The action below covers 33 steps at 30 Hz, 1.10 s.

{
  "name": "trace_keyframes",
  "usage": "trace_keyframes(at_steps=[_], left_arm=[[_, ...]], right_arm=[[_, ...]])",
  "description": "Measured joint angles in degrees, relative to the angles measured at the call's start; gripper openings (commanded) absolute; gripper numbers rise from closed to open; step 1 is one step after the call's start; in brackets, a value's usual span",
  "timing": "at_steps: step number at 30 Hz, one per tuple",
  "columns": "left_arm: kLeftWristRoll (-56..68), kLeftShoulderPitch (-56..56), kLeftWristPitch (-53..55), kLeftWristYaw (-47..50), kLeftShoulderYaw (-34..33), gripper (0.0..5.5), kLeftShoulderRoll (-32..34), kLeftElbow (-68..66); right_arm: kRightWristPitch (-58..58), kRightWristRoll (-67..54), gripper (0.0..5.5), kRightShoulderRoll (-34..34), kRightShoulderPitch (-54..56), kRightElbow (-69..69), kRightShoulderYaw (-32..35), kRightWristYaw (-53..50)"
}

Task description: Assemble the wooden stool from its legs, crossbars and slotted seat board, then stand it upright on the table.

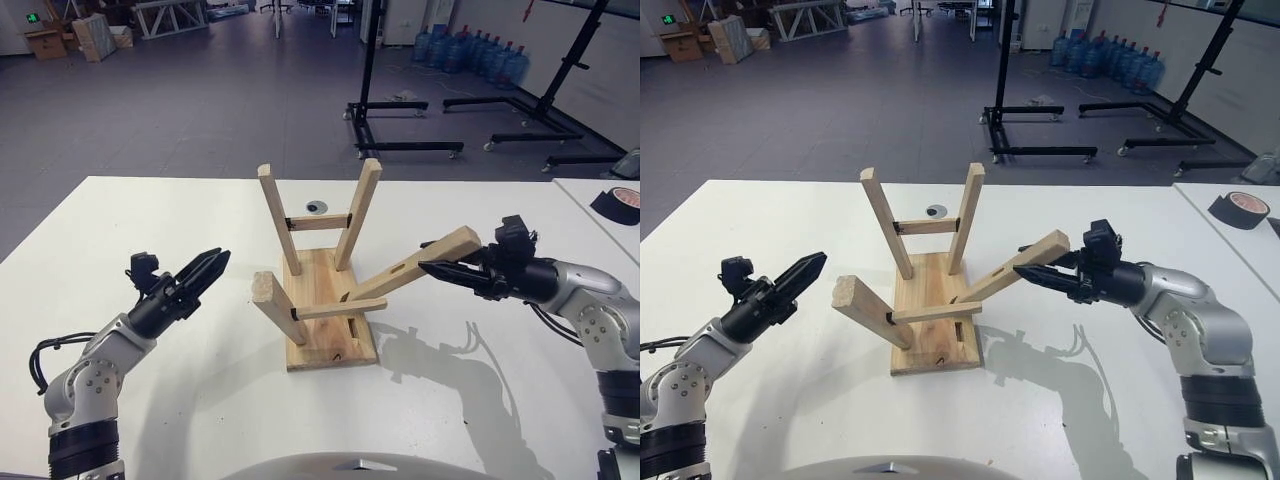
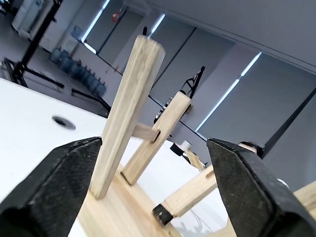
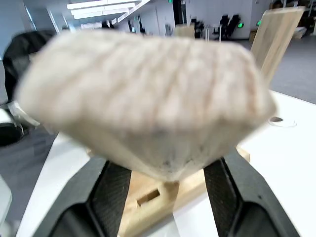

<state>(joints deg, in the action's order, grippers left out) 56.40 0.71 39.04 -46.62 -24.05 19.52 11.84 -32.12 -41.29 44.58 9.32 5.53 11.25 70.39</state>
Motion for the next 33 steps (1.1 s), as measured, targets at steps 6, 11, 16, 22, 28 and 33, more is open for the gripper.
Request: trace_keyframes(at_steps=[6, 11, 16, 22, 28, 33], left_arm=[[3.81, -2.55, -1.31, 6.36, 0.93, 3.9, -0.05, 13.25], [3.84, -3.29, -1.42, 7.38, 5.66, 3.9, 0.52, 17.46], [4.01, -2.07, -1.15, 7.94, 8.08, 3.9, 1.47, 18.09], [4.44, -1.05, -1.36, 8.87, 9.78, 3.9, 1.83, 20.26], [4.39, -0.52, -2.19, 9.17, 9.91, 3.9, 2.63, 20.56], [4.94, -0.3, -2.39, 9.25, 9.56, 3.9, 3.58, 20.29]], right_arm=[[-0.42, 0.82, 2.03, 4.99, 1.22, 3.48, -1.04, 2.92], [-0.73, 2.19, 2.03, 8.79, 5.55, 3.93, -3.11, 6.84], [0.51, 4.05, 2.03, 12.68, 8.7, 2.72, -5.43, 12.84], [2.63, 5.23, 2.03, 13.8, 11.07, 2.32, -7.99, 16.21], [2.93, 5.52, 2.03, 12.91, 14.75, 2.31, -11.07, 17.24], [4.02, 6.08, 2.03, 12.16, 15.03, 2.11, -11.41, 18.04]])
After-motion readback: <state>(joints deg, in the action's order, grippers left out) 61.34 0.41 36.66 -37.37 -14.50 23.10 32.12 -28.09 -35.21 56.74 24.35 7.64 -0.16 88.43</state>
